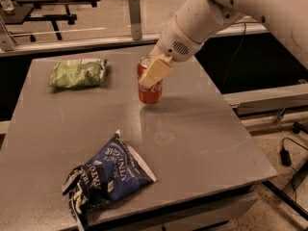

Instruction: Move coke can near blue chip bag

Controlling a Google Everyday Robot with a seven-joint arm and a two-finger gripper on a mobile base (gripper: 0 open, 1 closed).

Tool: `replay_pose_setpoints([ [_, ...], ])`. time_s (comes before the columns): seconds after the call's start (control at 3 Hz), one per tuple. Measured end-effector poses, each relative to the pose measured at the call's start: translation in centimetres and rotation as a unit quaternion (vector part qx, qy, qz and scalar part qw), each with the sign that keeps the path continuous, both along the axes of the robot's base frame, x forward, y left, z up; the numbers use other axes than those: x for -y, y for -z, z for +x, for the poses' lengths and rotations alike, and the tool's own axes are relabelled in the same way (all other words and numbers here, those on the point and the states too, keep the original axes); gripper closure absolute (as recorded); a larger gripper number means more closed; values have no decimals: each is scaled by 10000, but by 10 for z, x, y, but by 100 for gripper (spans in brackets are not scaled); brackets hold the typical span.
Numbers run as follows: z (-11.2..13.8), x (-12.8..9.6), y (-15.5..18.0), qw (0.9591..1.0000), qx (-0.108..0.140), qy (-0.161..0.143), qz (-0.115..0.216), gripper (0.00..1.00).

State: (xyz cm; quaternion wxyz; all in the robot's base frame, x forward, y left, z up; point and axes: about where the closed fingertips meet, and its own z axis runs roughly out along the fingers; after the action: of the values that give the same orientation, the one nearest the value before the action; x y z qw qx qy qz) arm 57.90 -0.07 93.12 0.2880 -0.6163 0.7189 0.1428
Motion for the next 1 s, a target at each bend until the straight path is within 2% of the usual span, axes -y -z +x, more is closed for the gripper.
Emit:
replay_pose_setpoints([
  [0.33,-56,-1,-18,9970,131,-738,171,100],
  [0.67,-91,-1,-21,9931,142,-1148,210,100],
  [1.0,-116,1,-4,9899,-39,-1410,153,100],
])
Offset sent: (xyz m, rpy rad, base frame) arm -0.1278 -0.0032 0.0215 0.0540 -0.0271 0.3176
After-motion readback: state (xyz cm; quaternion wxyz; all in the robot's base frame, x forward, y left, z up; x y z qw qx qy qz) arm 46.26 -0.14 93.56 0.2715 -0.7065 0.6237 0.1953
